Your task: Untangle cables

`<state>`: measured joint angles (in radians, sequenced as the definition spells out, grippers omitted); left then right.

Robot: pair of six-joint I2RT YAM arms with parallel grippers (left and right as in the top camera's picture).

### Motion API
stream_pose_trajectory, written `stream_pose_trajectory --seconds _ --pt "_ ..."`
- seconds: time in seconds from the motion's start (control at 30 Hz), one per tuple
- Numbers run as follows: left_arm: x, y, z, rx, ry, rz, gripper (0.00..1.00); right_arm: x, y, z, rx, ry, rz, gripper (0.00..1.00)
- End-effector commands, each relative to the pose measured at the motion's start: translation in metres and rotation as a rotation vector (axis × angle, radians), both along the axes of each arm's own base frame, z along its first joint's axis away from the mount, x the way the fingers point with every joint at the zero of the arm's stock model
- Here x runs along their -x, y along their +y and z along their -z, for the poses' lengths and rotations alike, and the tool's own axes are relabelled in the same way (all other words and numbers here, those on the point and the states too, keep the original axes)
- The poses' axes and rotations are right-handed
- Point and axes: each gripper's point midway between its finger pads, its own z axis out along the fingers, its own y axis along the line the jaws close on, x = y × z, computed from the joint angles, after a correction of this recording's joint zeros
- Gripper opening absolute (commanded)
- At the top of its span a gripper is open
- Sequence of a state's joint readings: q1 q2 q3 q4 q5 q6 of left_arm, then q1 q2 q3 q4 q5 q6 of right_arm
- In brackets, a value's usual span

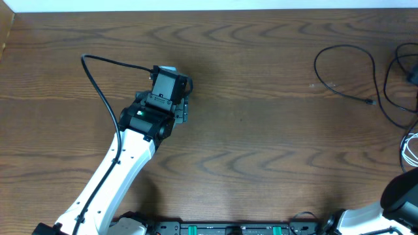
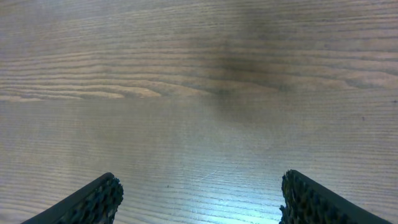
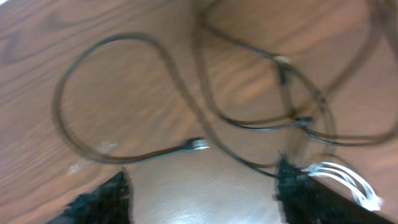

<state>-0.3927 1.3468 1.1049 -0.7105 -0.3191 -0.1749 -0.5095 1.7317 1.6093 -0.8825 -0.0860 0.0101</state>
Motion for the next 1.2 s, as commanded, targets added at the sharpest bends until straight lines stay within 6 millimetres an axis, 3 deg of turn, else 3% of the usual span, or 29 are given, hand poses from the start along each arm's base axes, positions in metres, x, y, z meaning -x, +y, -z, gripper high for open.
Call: stream_pose_trajectory --seconds 0.0,0.07,0.27,0.57,0.83,1.17 --pt "0.001 0.003 0.004 -0.016 0.015 0.005 0.83 -0.024 0.035 0.017 0.002 0.034 -0.167 0.83" --pt "0.001 0.003 0.004 -0.016 0.015 0.005 0.83 -0.037 0.057 0.034 0.0 0.062 -0.238 0.89" --pt "0.001 0.003 0.004 -0.016 0.015 0.005 0.83 -0.062 0.095 0.088 -0.033 0.14 -0.35 0.91" --pt "0.001 0.003 0.004 -0.016 0.015 0.005 0.83 -0.075 0.138 0.143 -0.014 0.224 -0.57 0.91" --pt "0.001 0.003 0.004 -0.016 0.015 0.005 0.83 -0.083 0.157 0.171 -0.03 0.242 -0.613 0.91" --pt "0.001 0.003 0.004 -0.016 0.015 0.005 0.83 -0.077 0.163 0.188 -0.046 0.285 -0.632 0.89"
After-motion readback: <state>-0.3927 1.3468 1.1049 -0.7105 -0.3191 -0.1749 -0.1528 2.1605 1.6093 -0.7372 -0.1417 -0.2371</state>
